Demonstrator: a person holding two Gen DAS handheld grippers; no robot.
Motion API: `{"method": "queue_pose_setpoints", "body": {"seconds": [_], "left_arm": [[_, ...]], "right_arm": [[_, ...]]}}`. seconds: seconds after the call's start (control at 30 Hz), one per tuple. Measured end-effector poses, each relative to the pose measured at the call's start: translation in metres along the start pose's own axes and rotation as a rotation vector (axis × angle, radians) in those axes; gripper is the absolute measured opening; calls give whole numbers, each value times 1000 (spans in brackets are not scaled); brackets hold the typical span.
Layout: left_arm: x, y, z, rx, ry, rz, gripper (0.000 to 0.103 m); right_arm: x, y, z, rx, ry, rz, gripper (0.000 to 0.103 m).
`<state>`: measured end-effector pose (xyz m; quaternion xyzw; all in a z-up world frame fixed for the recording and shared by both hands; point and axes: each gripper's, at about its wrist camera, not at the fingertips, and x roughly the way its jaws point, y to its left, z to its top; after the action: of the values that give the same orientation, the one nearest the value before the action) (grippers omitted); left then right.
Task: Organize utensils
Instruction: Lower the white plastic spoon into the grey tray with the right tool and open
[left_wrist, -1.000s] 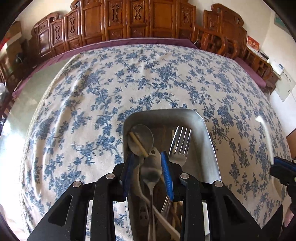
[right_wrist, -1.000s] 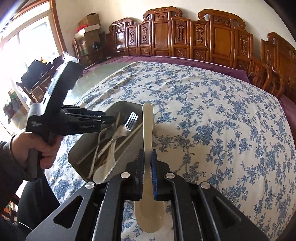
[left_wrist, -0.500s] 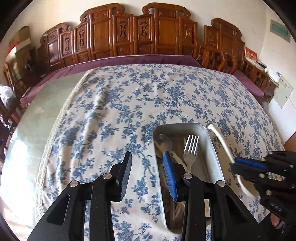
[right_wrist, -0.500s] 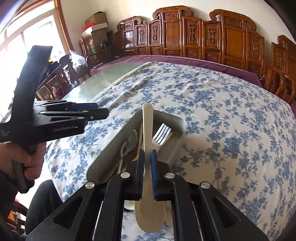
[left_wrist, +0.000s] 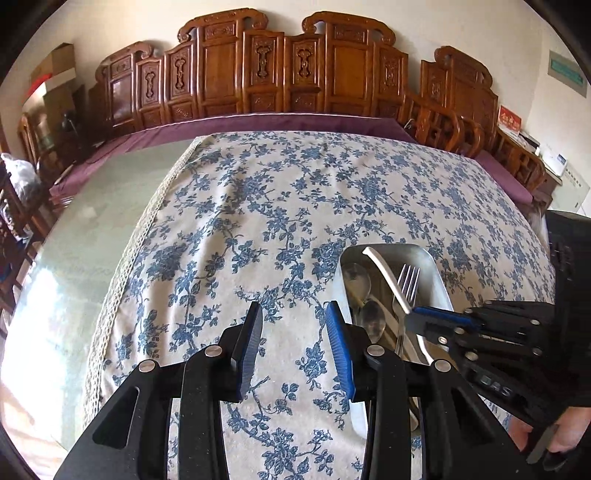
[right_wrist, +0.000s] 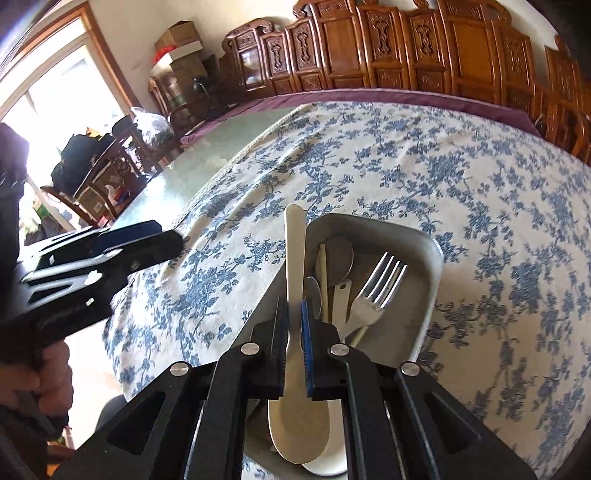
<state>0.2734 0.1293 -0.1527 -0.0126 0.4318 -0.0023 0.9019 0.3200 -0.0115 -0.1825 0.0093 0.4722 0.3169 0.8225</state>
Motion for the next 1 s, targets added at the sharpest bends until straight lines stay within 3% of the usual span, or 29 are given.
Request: {"method": "queue_pose_setpoints", "body": {"seconds": [0.27, 0.47, 0.63, 0.87, 0.93, 1.0], "left_arm": [[-1, 2, -4, -7, 3, -2, 34], [-2, 0, -5, -5, 1, -5, 34], [-4, -4, -7, -3, -2, -7, 35], [-13, -18, -11, 2, -13, -12, 40], [-18, -23, -12, 5, -18, -16, 41], [-23, -29, -14, 11, -26, -19, 43]], "right_arm": [[24, -14, -1, 27, 26, -87, 9], [25, -27, -3, 48, 14, -86, 12], [8, -22, -6, 15, -26, -58, 12], [-36, -12, -18, -54, -98, -91, 12], [-53, -13, -24, -56, -127, -96, 21], [-72, -15, -33, -54, -159, -111, 36]]}}
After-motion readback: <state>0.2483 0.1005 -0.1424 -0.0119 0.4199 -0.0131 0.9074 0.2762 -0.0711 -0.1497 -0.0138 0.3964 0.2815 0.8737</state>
